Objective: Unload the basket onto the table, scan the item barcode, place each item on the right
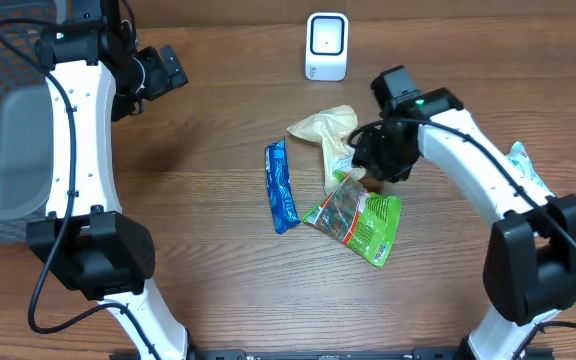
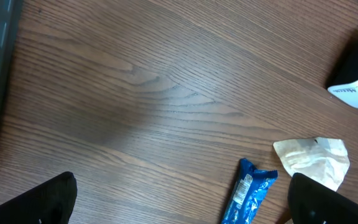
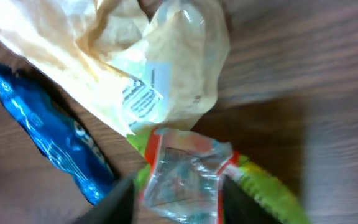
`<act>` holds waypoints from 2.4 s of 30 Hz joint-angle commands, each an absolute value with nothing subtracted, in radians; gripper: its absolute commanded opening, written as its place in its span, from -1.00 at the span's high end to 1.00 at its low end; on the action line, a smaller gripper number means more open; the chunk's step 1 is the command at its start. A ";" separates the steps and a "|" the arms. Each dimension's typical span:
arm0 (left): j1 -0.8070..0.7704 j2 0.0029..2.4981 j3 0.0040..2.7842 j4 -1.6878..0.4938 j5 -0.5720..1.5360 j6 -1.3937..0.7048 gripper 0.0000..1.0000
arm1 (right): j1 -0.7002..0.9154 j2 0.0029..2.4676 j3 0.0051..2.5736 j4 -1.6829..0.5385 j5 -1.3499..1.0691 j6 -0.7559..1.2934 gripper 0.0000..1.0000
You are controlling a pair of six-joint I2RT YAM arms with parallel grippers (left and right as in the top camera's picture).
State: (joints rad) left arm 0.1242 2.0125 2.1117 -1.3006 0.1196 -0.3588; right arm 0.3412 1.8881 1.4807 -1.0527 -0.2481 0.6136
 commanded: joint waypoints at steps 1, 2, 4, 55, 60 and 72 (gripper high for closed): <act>0.121 2.016 2.108 -1.298 0.123 -0.336 -1.00 | 0.289 1.867 1.526 -1.083 -0.281 0.182 -0.47; 0.121 2.016 2.108 -1.298 0.123 -0.336 -1.00 | 0.274 1.867 1.526 -1.098 -0.274 0.094 -0.75; 0.121 2.016 2.108 -1.298 0.123 -0.337 -1.00 | 0.248 1.867 1.521 -1.118 -0.264 -0.049 -1.00; 0.121 2.016 2.108 -1.298 0.123 -0.337 -1.00 | 0.336 1.817 1.522 -1.217 -0.804 -0.256 0.92; 0.121 2.016 2.108 -1.298 0.123 -0.336 -1.00 | 0.333 1.680 1.586 -1.207 -0.857 -0.256 0.93; 0.121 2.016 2.108 -1.298 0.123 -0.337 -1.00 | 0.200 1.637 1.619 -1.168 -1.390 -0.480 0.93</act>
State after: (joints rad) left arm 0.1242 2.0125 2.1117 -1.3006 0.1192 -0.3584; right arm 0.2504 1.6497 1.5951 -1.1976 -1.0985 -0.3630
